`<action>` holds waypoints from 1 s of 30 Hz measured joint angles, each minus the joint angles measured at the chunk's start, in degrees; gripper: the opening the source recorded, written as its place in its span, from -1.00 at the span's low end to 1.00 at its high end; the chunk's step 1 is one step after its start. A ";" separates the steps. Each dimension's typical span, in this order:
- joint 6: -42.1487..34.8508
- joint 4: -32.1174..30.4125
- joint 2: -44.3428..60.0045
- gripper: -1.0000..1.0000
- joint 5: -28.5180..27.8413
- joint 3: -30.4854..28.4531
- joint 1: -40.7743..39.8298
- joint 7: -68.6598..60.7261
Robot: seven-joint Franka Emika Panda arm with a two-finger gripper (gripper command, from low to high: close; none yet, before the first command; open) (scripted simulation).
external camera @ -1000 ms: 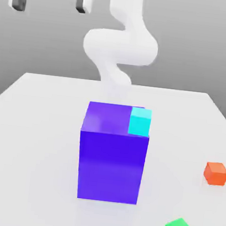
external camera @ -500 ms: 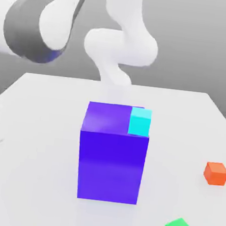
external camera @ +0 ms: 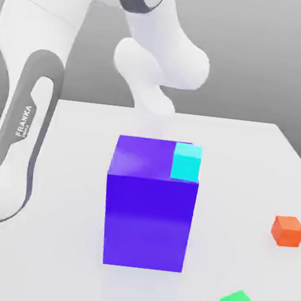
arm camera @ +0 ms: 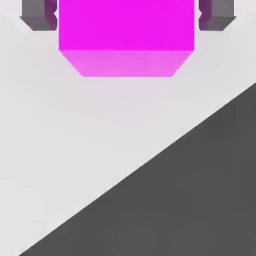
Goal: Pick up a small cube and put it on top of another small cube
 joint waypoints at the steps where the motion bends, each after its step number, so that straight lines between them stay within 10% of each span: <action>1: -0.01 0.00 0.00 -1.00 0.04 0.01 -0.01 -0.03; 28: 2.80 -18.88 -18.10 -1.00 -18.57 15.46 38.23 15.71; 29: 3.84 -18.87 -17.07 1.00 -18.88 15.57 38.77 15.97; 30: 3.84 -18.87 -17.07 1.00 -18.87 15.57 38.77 15.97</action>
